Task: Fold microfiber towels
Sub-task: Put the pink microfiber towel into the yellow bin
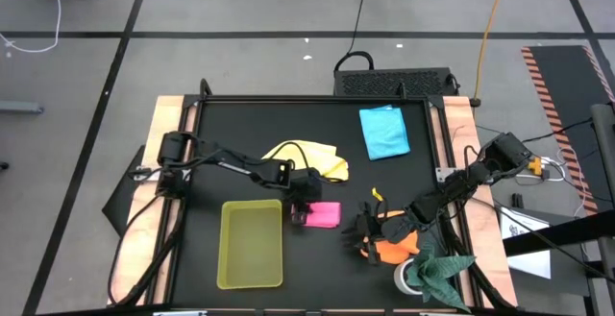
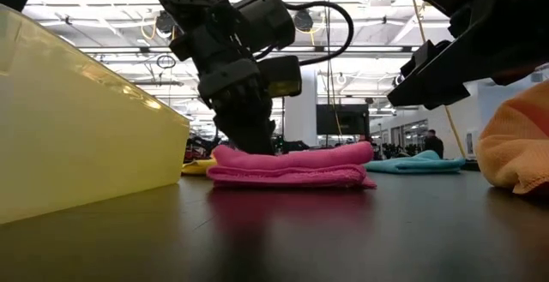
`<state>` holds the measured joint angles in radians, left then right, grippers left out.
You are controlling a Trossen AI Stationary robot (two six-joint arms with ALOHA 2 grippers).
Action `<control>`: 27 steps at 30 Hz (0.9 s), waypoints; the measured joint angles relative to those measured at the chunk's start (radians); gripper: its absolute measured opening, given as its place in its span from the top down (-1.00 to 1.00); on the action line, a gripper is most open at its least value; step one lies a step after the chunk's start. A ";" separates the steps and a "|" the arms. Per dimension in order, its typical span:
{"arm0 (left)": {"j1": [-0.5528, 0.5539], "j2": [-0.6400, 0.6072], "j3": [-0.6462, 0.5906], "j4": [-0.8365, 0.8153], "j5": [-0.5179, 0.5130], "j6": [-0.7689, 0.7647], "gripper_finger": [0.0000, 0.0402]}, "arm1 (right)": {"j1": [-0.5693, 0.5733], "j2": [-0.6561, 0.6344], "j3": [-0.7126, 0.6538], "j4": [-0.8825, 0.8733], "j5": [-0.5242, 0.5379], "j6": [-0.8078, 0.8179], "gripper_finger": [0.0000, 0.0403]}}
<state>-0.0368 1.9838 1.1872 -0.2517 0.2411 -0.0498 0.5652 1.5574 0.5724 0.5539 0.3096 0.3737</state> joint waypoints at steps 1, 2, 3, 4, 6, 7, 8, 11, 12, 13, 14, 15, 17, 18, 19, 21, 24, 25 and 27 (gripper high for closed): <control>0.000 0.002 0.001 0.003 0.005 0.000 0.54 | 0.000 0.000 0.000 -0.002 0.000 0.000 0.14; 0.000 0.003 0.001 0.004 0.017 0.000 0.64 | 0.000 0.000 0.000 -0.004 0.000 0.000 0.14; 0.000 0.003 0.001 0.005 0.023 0.001 0.74 | 0.000 0.000 0.000 -0.004 0.000 0.000 0.14; 0.000 0.003 0.001 0.005 0.024 0.001 0.84 | 0.000 0.000 0.000 -0.004 0.000 0.000 0.14; 0.000 -0.001 0.001 0.003 0.025 -0.001 0.93 | 0.000 0.000 0.000 -0.004 0.000 0.000 0.14; 0.000 -0.005 0.000 0.002 0.025 -0.003 0.93 | 0.000 0.000 0.000 -0.004 0.000 0.002 0.14; -0.001 -0.010 0.000 0.000 0.024 -0.005 0.91 | 0.000 0.000 0.000 -0.005 0.000 0.004 0.14; -0.004 -0.042 -0.004 -0.018 0.024 -0.005 0.88 | 0.005 0.000 0.000 -0.005 -0.017 0.005 0.14; -0.006 -0.056 -0.004 -0.017 0.024 -0.008 0.89 | 0.008 0.000 0.000 -0.005 -0.027 0.003 0.14; -0.008 -0.074 -0.004 -0.028 0.024 -0.011 0.91 | 0.016 0.000 0.000 -0.004 -0.032 0.000 0.14; -0.011 -0.092 -0.004 -0.039 0.025 -0.014 0.93 | 0.024 0.000 0.000 -0.004 -0.038 0.000 0.14; -0.013 -0.111 -0.003 -0.041 0.025 -0.016 0.95 | 0.032 0.000 0.000 -0.004 -0.038 0.000 0.14; -0.021 -0.149 -0.003 -0.061 0.025 -0.024 0.96 | 0.049 0.000 0.000 0.001 -0.038 -0.006 0.14; -0.027 -0.172 -0.003 -0.072 0.026 -0.033 0.95 | 0.056 0.000 0.000 0.009 -0.037 -0.014 0.14; -0.033 -0.196 -0.003 -0.078 0.028 -0.038 0.93 | 0.063 0.000 0.001 0.014 -0.037 -0.020 0.14; -0.051 -0.248 -0.002 -0.088 0.028 -0.044 0.90 | 0.074 0.000 0.001 0.027 -0.026 -0.029 0.14; -0.083 -0.330 -0.002 -0.121 0.031 -0.081 0.93 | 0.084 0.000 0.001 0.051 -0.026 -0.048 0.14; -0.098 -0.360 -0.002 -0.138 0.031 -0.098 0.95 | 0.085 0.000 0.001 0.054 -0.026 -0.051 0.14; -0.130 -0.415 -0.002 -0.163 0.031 -0.146 0.96 | 0.085 0.000 0.001 0.063 -0.025 -0.054 0.14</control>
<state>-0.1664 1.5687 1.1854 -0.4143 0.2721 -0.1961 0.6502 1.5574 0.5732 0.6173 0.2843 0.3199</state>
